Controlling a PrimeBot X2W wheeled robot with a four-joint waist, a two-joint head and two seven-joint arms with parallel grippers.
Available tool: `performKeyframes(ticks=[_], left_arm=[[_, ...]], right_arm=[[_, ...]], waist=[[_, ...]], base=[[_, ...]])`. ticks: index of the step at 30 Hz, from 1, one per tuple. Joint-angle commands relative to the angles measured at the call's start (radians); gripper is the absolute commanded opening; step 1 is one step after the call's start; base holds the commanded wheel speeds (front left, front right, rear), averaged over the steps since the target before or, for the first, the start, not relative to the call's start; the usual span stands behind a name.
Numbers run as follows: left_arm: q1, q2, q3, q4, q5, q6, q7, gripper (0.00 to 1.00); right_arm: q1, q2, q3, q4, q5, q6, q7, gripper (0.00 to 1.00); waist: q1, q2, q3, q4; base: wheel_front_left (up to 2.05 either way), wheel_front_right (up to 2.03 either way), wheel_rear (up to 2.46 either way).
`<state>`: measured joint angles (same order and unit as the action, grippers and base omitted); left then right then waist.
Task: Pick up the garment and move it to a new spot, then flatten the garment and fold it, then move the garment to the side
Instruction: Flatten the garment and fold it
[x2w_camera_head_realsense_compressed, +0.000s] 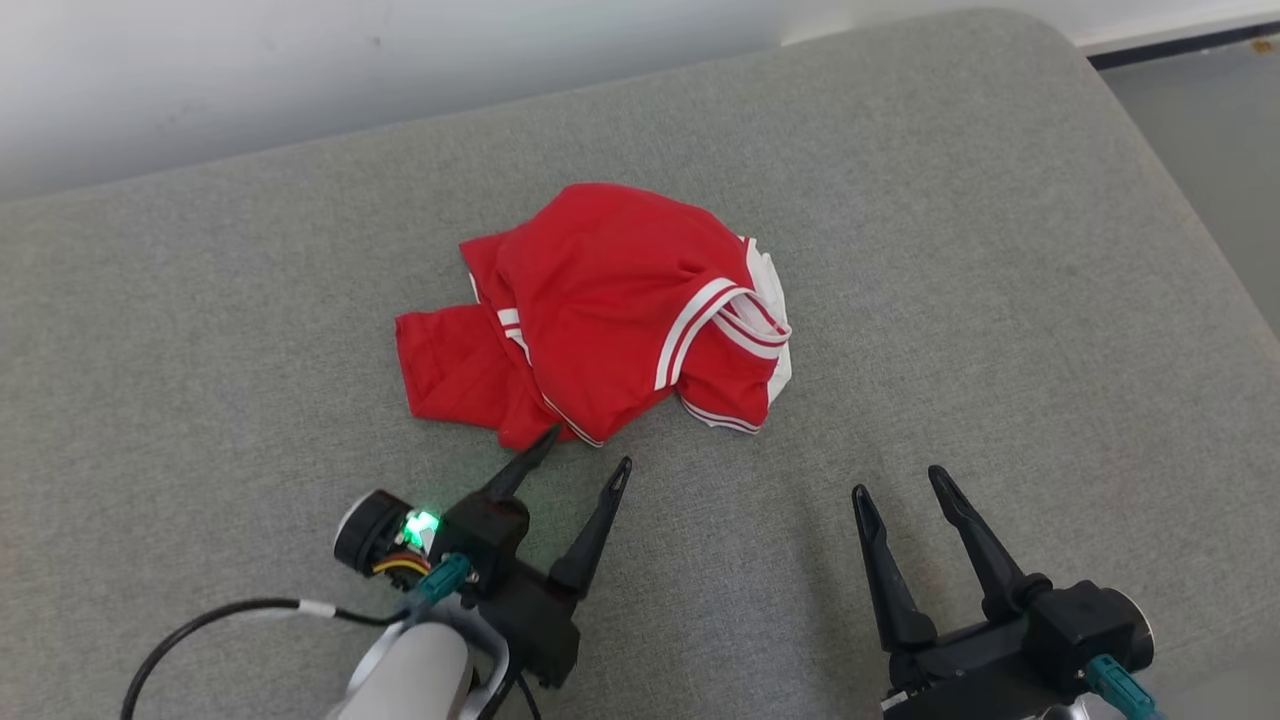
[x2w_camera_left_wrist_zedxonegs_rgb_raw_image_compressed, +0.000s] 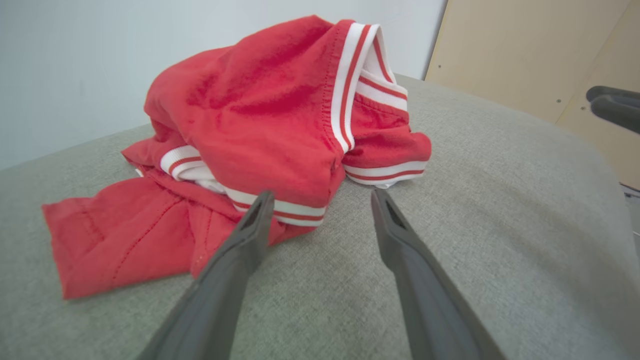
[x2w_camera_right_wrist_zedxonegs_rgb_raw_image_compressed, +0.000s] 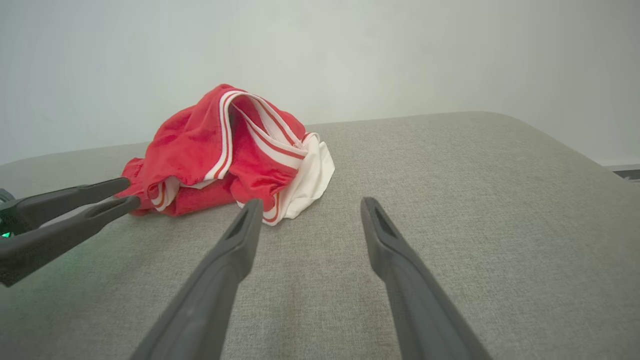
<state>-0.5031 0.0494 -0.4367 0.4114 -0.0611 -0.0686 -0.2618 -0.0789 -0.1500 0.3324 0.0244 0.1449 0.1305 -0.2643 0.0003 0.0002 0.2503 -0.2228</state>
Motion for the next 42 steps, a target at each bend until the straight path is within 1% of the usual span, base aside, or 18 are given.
performKeyframes(ticks=[1, 7, 8, 9, 10, 12, 16, 20, 23, 24, 27, 28, 30, 34, 35, 36, 39, 42], left_arm=[[-0.026, 0.002, -0.009, 0.02, 0.001, 0.006, -0.003, 1.0], [-0.101, 0.002, -0.042, 0.086, -0.005, 0.02, -0.003, 1.0], [-0.109, 0.002, -0.049, 0.101, 0.0, 0.021, -0.003, 0.47], [-0.118, 0.002, -0.052, 0.111, -0.001, 0.024, -0.003, 0.25], [-0.129, 0.002, -0.053, 0.12, -0.003, 0.029, -0.003, 0.0], [-0.15, 0.002, -0.061, 0.144, -0.006, 0.044, -0.003, 0.0], [-0.173, 0.002, -0.072, 0.174, -0.013, 0.058, -0.003, 0.0], [-0.179, 0.002, -0.091, 0.162, -0.06, 0.039, -0.003, 0.0], [-0.191, 0.002, -0.11, 0.146, -0.145, 0.009, -0.003, 0.0], [-0.201, 0.002, -0.129, 0.14, -0.239, -0.014, -0.003, 0.0], [-0.245, 0.001, -0.174, 0.123, -0.362, -0.037, 0.033, 0.0], [-0.277, 0.001, -0.19, 0.103, -0.456, -0.046, 0.068, 0.0], [-0.314, 0.001, -0.202, 0.077, -0.536, -0.052, 0.102, 0.0], [-0.378, 0.002, -0.202, 0.019, -0.76, -0.052, 0.178, 0.0], [-0.418, 0.001, -0.197, -0.009, -0.869, -0.03, 0.211, 0.0], [-0.438, 0.001, -0.196, -0.021, -0.924, -0.013, 0.225, 0.0], [-0.509, 0.001, -0.197, -0.049, -1.058, 0.039, 0.246, 0.0], [-0.599, 0.001, -0.213, -0.059, -1.139, 0.091, 0.248, 0.0]], right_arm=[[-0.014, 0.002, 0.002, -0.003, 0.009, 0.0, -0.001, 1.0], [-0.029, 0.002, 0.01, -0.008, 0.029, 0.0, -0.001, 1.0], [-0.031, 0.003, 0.012, -0.008, 0.032, 0.0, -0.001, 1.0], [-0.033, 0.004, 0.015, -0.008, 0.033, 0.0, -0.001, 1.0], [-0.035, 0.006, 0.019, -0.008, 0.034, 0.0, -0.001, 1.0], [-0.038, 0.01, 0.024, -0.006, 0.041, 0.0, -0.001, 1.0], [-0.043, 0.015, 0.029, -0.001, 0.042, 0.0, -0.001, 1.0], [-0.038, 0.017, 0.034, 0.007, 0.043, 0.0, -0.001, 1.0], [-0.03, 0.02, 0.036, 0.013, 0.04, 0.0, -0.001, 1.0], [-0.024, 0.022, 0.041, 0.018, 0.039, 0.0, -0.001, 1.0], [-0.019, 0.026, 0.051, 0.024, 0.043, 0.0, -0.001, 1.0], [-0.013, 0.031, 0.058, 0.03, 0.05, 0.0, -0.001, 1.0], [-0.011, 0.034, 0.065, 0.034, 0.054, 0.0, -0.001, 1.0], [-0.002, 0.04, 0.077, 0.045, 0.057, 0.0, -0.001, 1.0], [0.006, 0.04, 0.084, 0.05, 0.06, 0.0, -0.001, 1.0], [0.01, 0.04, 0.087, 0.052, 0.061, 0.0, -0.001, 1.0], [0.018, 0.041, 0.095, 0.058, 0.061, 0.0, -0.002, 1.0], [0.028, 0.042, 0.1, 0.059, 0.065, 0.0, -0.001, 1.0]], waist=[[-0.0003, -0.0002, 0.027, -0.01], [-0.0003, -0.0002, 0.046, -0.019], [-0.0003, -0.0002, 0.047, -0.021], [-0.0003, -0.0002, 0.05, -0.023], [-0.0003, -0.0002, 0.052, -0.026], [-0.0003, -0.0002, 0.052, -0.034], [-0.0003, -0.0002, 0.044, -0.039], [-0.0003, -0.0002, 0.024, -0.042], [-0.0003, -0.0002, 0.001, -0.044], [-0.0003, -0.0002, -0.02, -0.048], [-0.0003, -0.0002, -0.05, -0.058], [-0.0003, -0.0002, -0.073, -0.069], [-0.0003, -0.0002, -0.094, -0.082], [-0.0003, -0.0002, -0.138, -0.11], [-0.0003, -0.0002, -0.157, -0.126], [-0.0003, -0.0002, -0.168, -0.135], [-0.0003, -0.0002, -0.196, -0.161], [-0.0003, -0.0002, -0.212, -0.187]], base=[[0.0, 0.0, 0.0], [0.0, 0.0, 0.0], [0.0, 0.0, 0.0], [0.0, 0.0, 0.0], [0.0, 0.0, 0.0], [0.0, 0.0, 0.0], [0.0, 0.0, 0.0], [0.0, 0.0, 0.0], [0.0, 0.0, 0.0], [0.0, 0.0, 0.0], [0.0, 0.0, 0.0], [0.0, 0.0, 0.0], [0.0, 0.0, 0.0], [0.0, 0.0, 0.0], [0.0, 0.0, 0.0], [0.0, 0.0, 0.0], [0.0, 0.0, 0.0], [0.0, 0.0, 0.0]])
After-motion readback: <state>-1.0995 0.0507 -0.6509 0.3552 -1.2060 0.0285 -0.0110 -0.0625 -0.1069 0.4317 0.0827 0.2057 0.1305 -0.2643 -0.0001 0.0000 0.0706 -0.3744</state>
